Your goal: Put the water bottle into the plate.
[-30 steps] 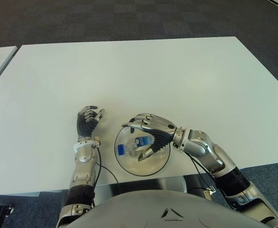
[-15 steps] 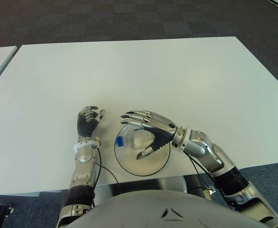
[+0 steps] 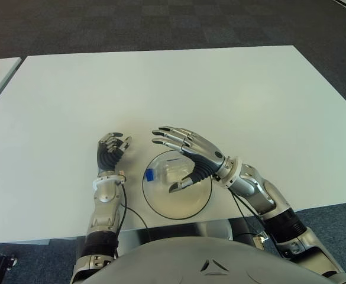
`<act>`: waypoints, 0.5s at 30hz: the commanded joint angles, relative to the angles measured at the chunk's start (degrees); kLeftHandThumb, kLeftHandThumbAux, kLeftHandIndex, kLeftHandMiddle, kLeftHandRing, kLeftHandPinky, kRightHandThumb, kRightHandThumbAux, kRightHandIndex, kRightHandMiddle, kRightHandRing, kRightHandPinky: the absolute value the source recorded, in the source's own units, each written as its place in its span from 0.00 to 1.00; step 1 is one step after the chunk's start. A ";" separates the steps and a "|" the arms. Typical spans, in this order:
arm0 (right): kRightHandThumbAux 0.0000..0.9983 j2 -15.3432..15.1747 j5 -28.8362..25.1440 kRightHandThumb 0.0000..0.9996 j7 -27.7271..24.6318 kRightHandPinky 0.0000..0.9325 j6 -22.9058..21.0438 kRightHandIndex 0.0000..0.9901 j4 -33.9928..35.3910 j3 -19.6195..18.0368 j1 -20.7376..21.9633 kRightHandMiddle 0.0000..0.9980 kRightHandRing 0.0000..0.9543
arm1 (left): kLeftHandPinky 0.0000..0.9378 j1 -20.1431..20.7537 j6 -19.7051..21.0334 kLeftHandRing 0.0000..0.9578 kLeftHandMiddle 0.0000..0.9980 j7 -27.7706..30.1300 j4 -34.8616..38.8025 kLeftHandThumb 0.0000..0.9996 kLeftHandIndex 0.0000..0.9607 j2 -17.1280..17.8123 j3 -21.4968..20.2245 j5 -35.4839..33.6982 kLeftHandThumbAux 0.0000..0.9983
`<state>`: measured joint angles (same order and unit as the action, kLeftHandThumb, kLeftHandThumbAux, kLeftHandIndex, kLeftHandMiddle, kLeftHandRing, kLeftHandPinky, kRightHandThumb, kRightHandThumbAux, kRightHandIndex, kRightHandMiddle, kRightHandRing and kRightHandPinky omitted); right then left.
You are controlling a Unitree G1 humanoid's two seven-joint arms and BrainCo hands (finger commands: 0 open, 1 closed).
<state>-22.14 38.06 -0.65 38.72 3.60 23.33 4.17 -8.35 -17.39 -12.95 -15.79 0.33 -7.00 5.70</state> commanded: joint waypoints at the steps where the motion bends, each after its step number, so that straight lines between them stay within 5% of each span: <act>1: 0.30 1.16 1.21 0.02 5.24 0.00 2.04 0.00 -2.55 -1.49 -0.89 0.00 0.00 | 0.63 -0.15 -0.47 0.64 0.64 -0.44 -0.95 0.71 0.45 -0.04 -0.04 0.13 0.71; 15: 0.37 5.44 -6.38 0.00 13.81 0.00 5.95 0.00 -10.40 -5.90 -1.04 0.00 0.00 | 0.65 0.20 -2.56 0.66 0.66 0.15 -2.52 0.71 0.45 0.16 -0.07 -0.38 0.71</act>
<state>-18.03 34.61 12.19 43.29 -5.12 18.54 3.21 -8.27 -19.57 -12.95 -16.94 0.38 -7.12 5.49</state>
